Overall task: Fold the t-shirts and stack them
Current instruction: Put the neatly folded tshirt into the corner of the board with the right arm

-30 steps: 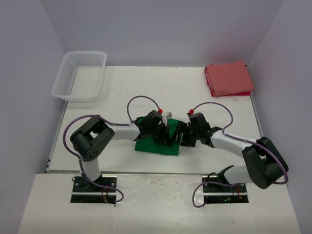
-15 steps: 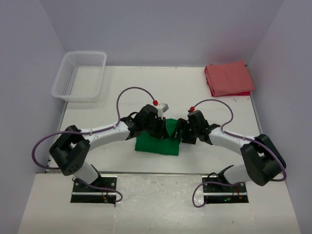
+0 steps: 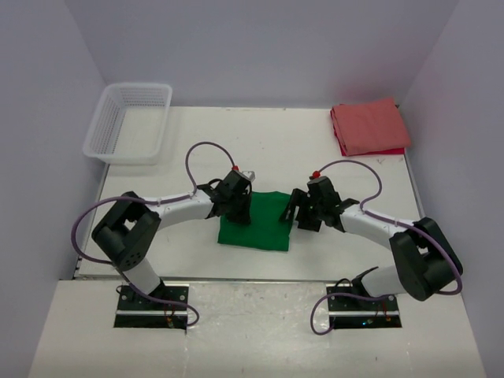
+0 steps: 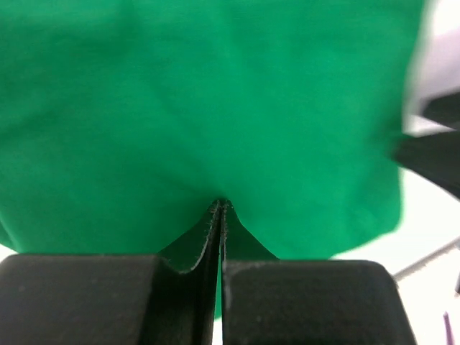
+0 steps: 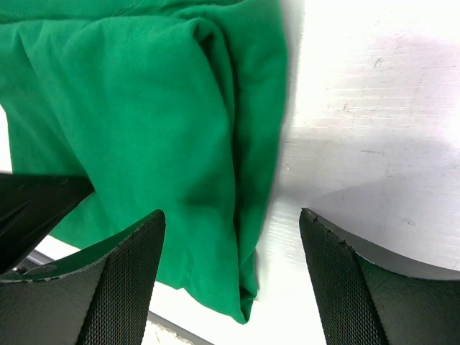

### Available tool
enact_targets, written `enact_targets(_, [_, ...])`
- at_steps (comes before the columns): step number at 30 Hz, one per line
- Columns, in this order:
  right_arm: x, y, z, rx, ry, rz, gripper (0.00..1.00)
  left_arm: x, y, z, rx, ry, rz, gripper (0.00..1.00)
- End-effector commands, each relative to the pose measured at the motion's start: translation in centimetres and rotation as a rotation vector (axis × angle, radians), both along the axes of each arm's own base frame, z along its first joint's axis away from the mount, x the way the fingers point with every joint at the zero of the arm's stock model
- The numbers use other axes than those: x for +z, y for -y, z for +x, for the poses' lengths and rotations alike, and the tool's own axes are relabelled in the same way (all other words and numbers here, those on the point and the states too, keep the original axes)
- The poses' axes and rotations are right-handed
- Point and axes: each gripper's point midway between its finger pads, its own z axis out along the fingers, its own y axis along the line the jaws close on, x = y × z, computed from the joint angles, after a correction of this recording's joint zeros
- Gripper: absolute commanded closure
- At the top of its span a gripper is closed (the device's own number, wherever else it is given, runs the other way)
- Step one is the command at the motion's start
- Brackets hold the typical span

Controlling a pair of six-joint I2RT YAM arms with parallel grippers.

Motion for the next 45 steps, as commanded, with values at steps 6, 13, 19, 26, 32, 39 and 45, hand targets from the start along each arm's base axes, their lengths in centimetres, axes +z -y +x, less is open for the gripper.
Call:
enact_targets(6, [-2.6, 2.4, -1.7, -0.039, -0.101, -0.105, 0.23, -2.2, -1.5, 1.1, 0.023, -0.017, 0.068, 1.00])
enact_targets(13, [-4.3, 1.0, -1.7, -0.017, -0.156, -0.088, 0.23, -3.5, -0.8, 0.4, -0.003, -0.067, 0.040, 1.00])
enact_targets(19, [-4.5, -2.1, -1.6, 0.030, -0.176, -0.057, 0.24, -3.4, -0.8, -0.1, -0.011, -0.075, 0.022, 1.00])
enact_targets(26, [-5.3, -3.7, -2.5, 0.041, -0.193, -0.044, 0.30, -3.1, -0.5, -0.2, -0.029, -0.074, 0.006, 1.00])
enact_targets(32, [-5.8, -3.2, -3.0, 0.018, -0.209, -0.062, 0.61, -3.3, -0.4, -0.3, -0.035, -0.079, 0.001, 1.00])
enact_targets(39, [-5.3, -2.8, -1.8, 0.036, -0.171, -0.125, 1.00, -3.0, -0.3, -0.1, -0.042, -0.061, -0.006, 1.00])
enact_targets(45, [-2.6, -1.5, 1.3, 0.088, -0.050, -0.283, 1.00, -0.4, -1.2, 2.0, 0.005, 0.072, 0.028, 1.00])
